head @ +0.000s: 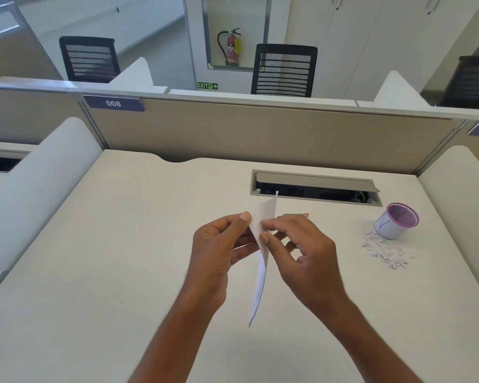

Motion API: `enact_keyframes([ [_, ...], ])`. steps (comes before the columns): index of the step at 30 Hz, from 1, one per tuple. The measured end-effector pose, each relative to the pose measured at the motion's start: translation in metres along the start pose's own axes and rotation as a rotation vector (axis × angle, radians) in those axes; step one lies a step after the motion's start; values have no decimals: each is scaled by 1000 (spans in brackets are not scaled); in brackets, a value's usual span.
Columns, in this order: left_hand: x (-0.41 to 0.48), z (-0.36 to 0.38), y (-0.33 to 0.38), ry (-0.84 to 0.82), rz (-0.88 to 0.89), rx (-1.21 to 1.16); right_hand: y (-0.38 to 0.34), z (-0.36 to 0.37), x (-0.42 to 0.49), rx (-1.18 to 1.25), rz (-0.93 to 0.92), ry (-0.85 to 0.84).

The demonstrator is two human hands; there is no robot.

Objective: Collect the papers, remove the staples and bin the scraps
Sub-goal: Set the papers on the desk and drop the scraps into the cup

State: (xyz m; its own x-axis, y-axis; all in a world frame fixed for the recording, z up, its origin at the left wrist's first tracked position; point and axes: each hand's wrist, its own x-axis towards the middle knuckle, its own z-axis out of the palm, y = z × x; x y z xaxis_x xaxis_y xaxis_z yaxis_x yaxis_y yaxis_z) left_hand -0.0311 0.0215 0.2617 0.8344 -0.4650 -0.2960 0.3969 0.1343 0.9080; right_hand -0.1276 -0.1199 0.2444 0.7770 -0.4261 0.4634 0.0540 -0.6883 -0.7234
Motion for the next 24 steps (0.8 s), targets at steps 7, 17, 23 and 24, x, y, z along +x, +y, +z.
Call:
enact_keyframes([
  [7, -10, 3, 5, -7, 26, 47, -2, -5, -5, -125, -55, -36],
  [17, -21, 8, 12, -14, 76, 100, -11, -14, -12, -301, -213, -30],
  [23, -25, 11, 13, -36, 96, 124, -15, -23, -15, -230, -131, -69],
  [24, -26, 12, 13, -38, 101, 128, -16, -24, -15, -213, -114, -78],
])
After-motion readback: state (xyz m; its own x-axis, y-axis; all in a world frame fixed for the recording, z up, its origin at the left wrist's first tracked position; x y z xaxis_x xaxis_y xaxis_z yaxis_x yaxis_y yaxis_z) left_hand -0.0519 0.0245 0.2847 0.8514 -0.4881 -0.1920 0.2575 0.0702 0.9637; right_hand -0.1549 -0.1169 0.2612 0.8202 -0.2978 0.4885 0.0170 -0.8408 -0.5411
